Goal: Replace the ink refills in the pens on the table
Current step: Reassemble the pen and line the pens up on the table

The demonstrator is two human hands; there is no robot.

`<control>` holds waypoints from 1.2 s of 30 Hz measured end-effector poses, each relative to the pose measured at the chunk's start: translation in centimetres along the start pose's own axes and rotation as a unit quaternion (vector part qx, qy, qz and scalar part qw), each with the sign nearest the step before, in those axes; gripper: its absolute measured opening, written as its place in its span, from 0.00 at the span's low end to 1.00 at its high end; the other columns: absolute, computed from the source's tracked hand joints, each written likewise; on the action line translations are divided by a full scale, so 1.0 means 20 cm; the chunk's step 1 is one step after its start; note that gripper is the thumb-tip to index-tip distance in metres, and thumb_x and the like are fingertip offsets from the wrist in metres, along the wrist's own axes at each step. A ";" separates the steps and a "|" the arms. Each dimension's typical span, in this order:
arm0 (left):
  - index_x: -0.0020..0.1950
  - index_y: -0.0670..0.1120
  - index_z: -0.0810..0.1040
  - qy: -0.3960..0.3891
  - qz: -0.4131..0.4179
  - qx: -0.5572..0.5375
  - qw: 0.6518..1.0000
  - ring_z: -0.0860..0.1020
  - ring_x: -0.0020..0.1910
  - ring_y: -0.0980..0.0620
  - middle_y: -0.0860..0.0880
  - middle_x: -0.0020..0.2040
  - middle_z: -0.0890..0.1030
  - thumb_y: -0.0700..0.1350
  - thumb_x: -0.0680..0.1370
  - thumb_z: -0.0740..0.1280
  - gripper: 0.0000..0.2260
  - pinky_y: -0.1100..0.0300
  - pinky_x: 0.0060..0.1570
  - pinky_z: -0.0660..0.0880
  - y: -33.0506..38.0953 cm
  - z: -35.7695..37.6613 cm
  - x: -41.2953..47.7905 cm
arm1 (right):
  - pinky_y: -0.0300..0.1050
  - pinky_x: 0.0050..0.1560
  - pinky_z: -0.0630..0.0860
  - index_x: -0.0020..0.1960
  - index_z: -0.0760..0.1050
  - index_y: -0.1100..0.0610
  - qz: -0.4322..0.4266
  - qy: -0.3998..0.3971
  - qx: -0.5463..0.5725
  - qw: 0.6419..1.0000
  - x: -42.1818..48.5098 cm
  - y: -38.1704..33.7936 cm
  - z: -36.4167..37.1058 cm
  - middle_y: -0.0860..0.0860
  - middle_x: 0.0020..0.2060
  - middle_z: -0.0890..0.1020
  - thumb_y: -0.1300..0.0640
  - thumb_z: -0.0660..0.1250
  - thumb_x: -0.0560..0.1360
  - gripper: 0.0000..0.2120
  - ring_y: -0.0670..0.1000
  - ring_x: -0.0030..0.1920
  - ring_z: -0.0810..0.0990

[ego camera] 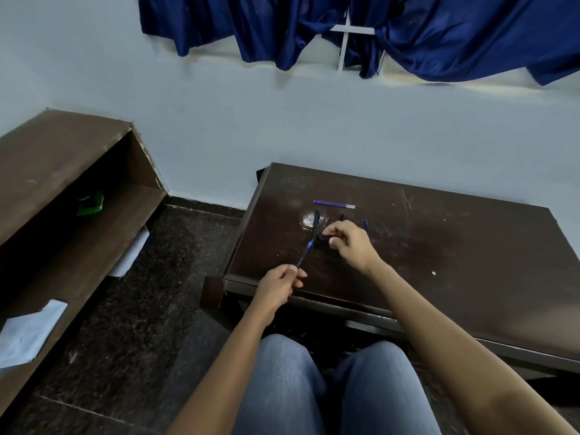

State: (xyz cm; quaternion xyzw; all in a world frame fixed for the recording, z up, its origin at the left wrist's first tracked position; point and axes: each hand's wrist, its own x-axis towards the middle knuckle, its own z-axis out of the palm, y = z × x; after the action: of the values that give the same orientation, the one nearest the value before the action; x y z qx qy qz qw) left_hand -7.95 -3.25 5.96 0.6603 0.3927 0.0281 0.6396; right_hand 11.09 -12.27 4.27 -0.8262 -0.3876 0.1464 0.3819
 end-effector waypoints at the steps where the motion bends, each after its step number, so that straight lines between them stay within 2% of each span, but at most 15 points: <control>1: 0.48 0.48 0.80 -0.002 0.005 0.005 1.000 0.68 0.32 0.57 0.52 0.37 0.76 0.47 0.83 0.56 0.13 0.65 0.32 0.66 0.01 0.00 -0.01 | 0.35 0.52 0.71 0.52 0.80 0.59 -0.012 0.006 -0.002 1.000 -0.01 -0.03 -0.02 0.51 0.48 0.77 0.71 0.65 0.72 0.12 0.46 0.47 0.77; 4: 0.46 0.49 0.80 -0.003 0.016 0.010 1.000 0.68 0.32 0.57 0.52 0.37 0.76 0.47 0.83 0.56 0.14 0.66 0.32 0.66 0.02 0.00 -0.05 | 0.24 0.51 0.67 0.51 0.80 0.59 -0.043 0.010 -0.004 0.999 -0.02 -0.10 -0.08 0.52 0.50 0.80 0.70 0.67 0.72 0.12 0.47 0.50 0.77; 6: 0.47 0.48 0.80 -0.003 0.021 0.013 1.000 0.68 0.31 0.57 0.51 0.36 0.76 0.46 0.83 0.56 0.14 0.66 0.31 0.66 0.03 -0.01 -0.08 | 0.22 0.50 0.65 0.50 0.80 0.58 -0.053 0.006 -0.009 0.999 -0.04 -0.13 -0.11 0.52 0.50 0.80 0.70 0.67 0.72 0.11 0.47 0.50 0.76; 9: 0.48 0.47 0.81 -0.005 0.029 0.014 0.999 0.67 0.31 0.57 0.51 0.36 0.76 0.46 0.83 0.56 0.14 0.66 0.30 0.65 0.05 0.00 -0.11 | 0.24 0.51 0.65 0.50 0.81 0.58 -0.063 0.000 -0.013 0.998 -0.07 -0.16 -0.14 0.53 0.50 0.81 0.70 0.67 0.71 0.11 0.47 0.50 0.76; 13: 0.47 0.48 0.81 -0.008 0.033 0.019 0.999 0.68 0.31 0.57 0.52 0.36 0.77 0.46 0.83 0.57 0.14 0.66 0.30 0.65 0.06 0.00 -0.13 | 0.33 0.53 0.68 0.49 0.81 0.59 -0.088 -0.013 -0.016 0.996 -0.11 -0.20 -0.17 0.53 0.50 0.81 0.70 0.68 0.71 0.11 0.49 0.51 0.77; 17: 0.46 0.48 0.82 -0.006 0.041 0.024 0.999 0.68 0.31 0.56 0.52 0.37 0.79 0.46 0.82 0.58 0.13 0.67 0.30 0.66 0.08 0.02 -0.15 | 0.27 0.52 0.68 0.48 0.82 0.59 -0.133 -0.045 -0.036 0.989 -0.15 -0.23 -0.18 0.53 0.48 0.80 0.71 0.67 0.70 0.12 0.48 0.49 0.77; 20: 0.43 0.50 0.82 0.025 0.069 0.046 0.996 0.75 0.37 0.58 0.53 0.39 0.83 0.45 0.81 0.61 0.11 0.66 0.37 0.69 0.08 0.03 -0.16 | 0.34 0.55 0.71 0.48 0.83 0.58 -0.151 -0.090 -0.049 0.983 -0.17 -0.24 -0.16 0.53 0.48 0.81 0.70 0.68 0.71 0.11 0.49 0.50 0.78; 22: 0.43 0.50 0.83 0.057 0.093 0.103 0.989 0.79 0.43 0.59 0.55 0.38 0.83 0.44 0.79 0.62 0.11 0.67 0.40 0.69 0.08 0.03 -0.15 | 0.36 0.55 0.72 0.49 0.83 0.59 -0.141 -0.103 -0.048 0.983 -0.19 -0.24 -0.16 0.53 0.48 0.82 0.69 0.68 0.72 0.11 0.48 0.50 0.79; 24: 0.43 0.50 0.84 0.086 0.114 0.170 0.975 0.80 0.43 0.58 0.56 0.36 0.83 0.43 0.78 0.63 0.10 0.67 0.41 0.72 0.07 0.03 -0.15 | 0.38 0.53 0.73 0.50 0.83 0.59 -0.123 -0.110 -0.046 0.985 -0.21 -0.24 -0.16 0.52 0.47 0.82 0.68 0.67 0.73 0.10 0.48 0.48 0.79; 26: 0.44 0.52 0.83 0.110 0.127 0.220 0.961 0.81 0.42 0.56 0.56 0.36 0.83 0.44 0.77 0.64 0.09 0.59 0.45 0.77 0.07 0.03 -0.13 | 0.41 0.50 0.75 0.49 0.83 0.59 -0.099 -0.107 -0.033 0.989 -0.23 -0.23 -0.13 0.54 0.44 0.82 0.68 0.65 0.74 0.10 0.48 0.43 0.79; 29: 0.46 0.53 0.83 0.129 0.121 0.276 0.945 0.81 0.42 0.52 0.54 0.40 0.84 0.47 0.77 0.64 0.07 0.53 0.45 0.79 0.08 0.03 -0.12 | 0.44 0.47 0.76 0.49 0.82 0.59 -0.061 -0.107 -0.007 0.992 -0.26 -0.22 -0.10 0.56 0.41 0.81 0.68 0.64 0.75 0.10 0.48 0.38 0.77; 31: 0.46 0.53 0.83 0.125 0.124 0.296 0.939 0.81 0.42 0.52 0.54 0.41 0.84 0.48 0.78 0.63 0.08 0.53 0.45 0.80 0.07 0.04 -0.10 | 0.42 0.45 0.75 0.49 0.81 0.59 -0.048 -0.122 -0.008 0.991 -0.26 -0.21 -0.10 0.54 0.38 0.80 0.67 0.63 0.76 0.10 0.47 0.37 0.76; 34: 0.49 0.52 0.80 0.083 0.125 0.286 0.947 0.81 0.42 0.53 0.54 0.41 0.84 0.48 0.79 0.61 0.08 0.53 0.46 0.79 0.05 0.06 -0.08 | 0.36 0.43 0.69 0.50 0.81 0.58 -0.031 -0.146 -0.011 0.989 -0.24 -0.19 -0.12 0.45 0.34 0.77 0.64 0.61 0.78 0.09 0.41 0.36 0.73; 36: 0.51 0.50 0.77 0.051 0.128 0.273 0.952 0.82 0.41 0.51 0.52 0.42 0.83 0.49 0.79 0.61 0.06 0.52 0.47 0.79 0.04 0.10 -0.04 | 0.34 0.43 0.69 0.51 0.80 0.57 -0.024 -0.144 0.001 0.989 -0.23 -0.18 -0.11 0.43 0.37 0.78 0.62 0.62 0.78 0.09 0.39 0.38 0.74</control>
State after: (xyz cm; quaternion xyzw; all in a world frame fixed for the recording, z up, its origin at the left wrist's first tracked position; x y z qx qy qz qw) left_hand -7.10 -5.32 6.64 0.8522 0.3295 0.0344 0.4049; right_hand 7.40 -15.33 8.11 -0.7866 -0.4581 0.2549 0.3263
